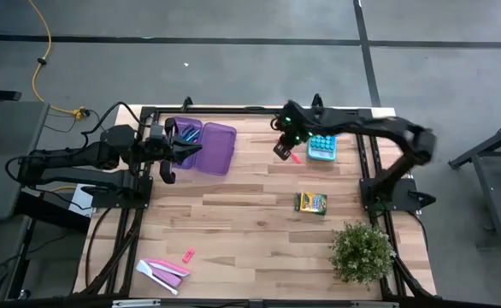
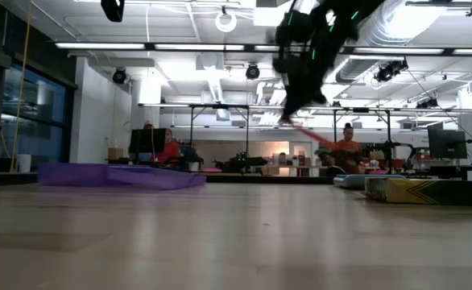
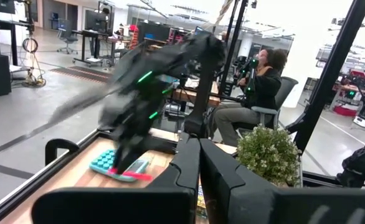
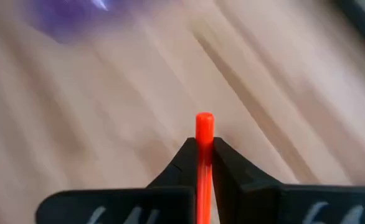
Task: Pack school essentials
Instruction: Put the orange pen into the purple supply box
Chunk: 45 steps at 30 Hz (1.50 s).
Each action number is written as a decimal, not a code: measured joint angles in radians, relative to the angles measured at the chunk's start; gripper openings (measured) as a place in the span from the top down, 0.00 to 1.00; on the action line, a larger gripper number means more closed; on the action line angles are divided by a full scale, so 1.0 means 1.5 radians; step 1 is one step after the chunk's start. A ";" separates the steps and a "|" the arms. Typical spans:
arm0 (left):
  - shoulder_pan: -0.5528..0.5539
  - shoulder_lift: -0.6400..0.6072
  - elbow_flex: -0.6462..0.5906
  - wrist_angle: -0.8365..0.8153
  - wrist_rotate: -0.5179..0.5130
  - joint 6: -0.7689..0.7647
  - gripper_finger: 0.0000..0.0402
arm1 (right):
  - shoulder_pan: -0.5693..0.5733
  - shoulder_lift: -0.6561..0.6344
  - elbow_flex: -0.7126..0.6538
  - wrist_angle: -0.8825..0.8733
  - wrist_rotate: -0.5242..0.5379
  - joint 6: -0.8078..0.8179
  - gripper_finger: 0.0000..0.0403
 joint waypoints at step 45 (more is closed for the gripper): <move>-0.019 0.230 0.000 0.188 0.064 -0.100 0.46 | 0.301 -0.127 -0.146 0.757 0.070 0.029 1.00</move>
